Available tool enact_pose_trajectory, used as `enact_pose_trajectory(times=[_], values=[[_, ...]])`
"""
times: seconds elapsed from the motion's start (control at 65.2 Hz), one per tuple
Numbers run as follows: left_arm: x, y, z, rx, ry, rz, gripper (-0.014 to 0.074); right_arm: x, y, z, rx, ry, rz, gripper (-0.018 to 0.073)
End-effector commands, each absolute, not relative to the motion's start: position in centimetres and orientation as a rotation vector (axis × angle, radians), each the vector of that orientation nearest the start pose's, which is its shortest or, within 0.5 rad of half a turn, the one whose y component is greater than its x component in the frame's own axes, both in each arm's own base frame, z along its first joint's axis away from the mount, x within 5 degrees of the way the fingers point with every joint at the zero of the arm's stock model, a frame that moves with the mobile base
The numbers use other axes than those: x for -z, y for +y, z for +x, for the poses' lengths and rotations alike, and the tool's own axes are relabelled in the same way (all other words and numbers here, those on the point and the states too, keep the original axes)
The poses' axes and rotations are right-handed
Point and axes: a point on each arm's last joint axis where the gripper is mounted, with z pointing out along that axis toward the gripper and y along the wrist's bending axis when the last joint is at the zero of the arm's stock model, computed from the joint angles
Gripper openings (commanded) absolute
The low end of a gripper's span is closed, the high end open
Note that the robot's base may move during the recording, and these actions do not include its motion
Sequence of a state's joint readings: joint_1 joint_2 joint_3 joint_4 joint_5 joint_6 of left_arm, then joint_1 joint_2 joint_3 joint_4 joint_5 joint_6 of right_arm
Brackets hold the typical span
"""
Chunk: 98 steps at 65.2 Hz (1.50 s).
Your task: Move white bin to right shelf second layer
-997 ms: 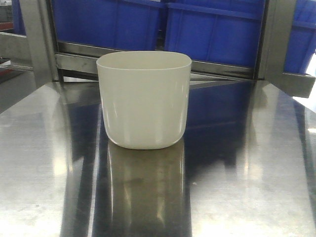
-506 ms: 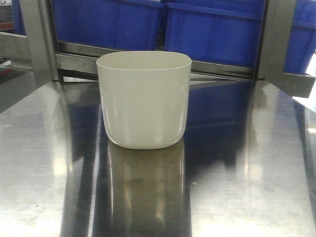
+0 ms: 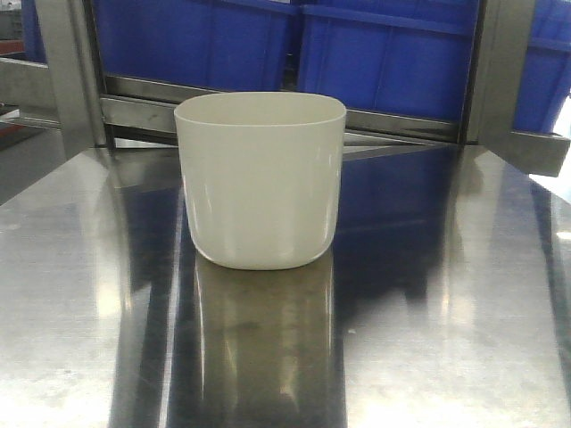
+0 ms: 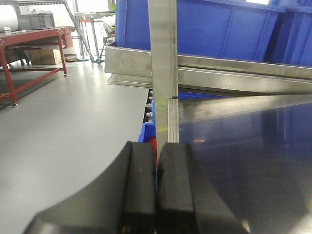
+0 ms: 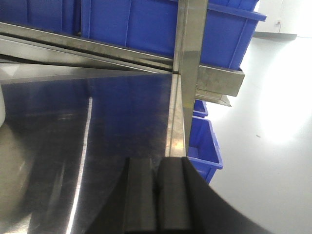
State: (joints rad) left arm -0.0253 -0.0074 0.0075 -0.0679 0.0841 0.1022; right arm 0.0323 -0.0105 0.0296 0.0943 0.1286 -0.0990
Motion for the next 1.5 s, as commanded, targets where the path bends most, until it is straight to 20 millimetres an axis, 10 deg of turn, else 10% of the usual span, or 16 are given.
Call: enact_pose_trajectory(times=[0.0,0.414,0.874,1.181,1.488], values=[[-19.9,-0.2,5.7,0.003,1.507,0.041,0.0085,-20.9,0.2,5.4,0.009,1.497,-0.054,0.0057],[-19.9,-0.2,5.7,0.003,1.507,0.041,0.0085,-25.1,0.2,7.1,0.026,1.618,-0.081,0.0057],[-19.9,-0.2,5.7,0.003,1.507,0.041,0.0085,-29.4,0.7,14.6,-0.113,2.091,0.077,0.0057],[-19.9,-0.2,5.7,0.003,1.507,0.041,0.0085,-32.2,5.1,19.6,-0.317,2.228,0.146,0.0064],[-19.9,-0.2,5.7,0.003,1.507,0.041,0.0085,-32.8,8.9,25.3,-0.178,2.461,0.086,0.0356]])
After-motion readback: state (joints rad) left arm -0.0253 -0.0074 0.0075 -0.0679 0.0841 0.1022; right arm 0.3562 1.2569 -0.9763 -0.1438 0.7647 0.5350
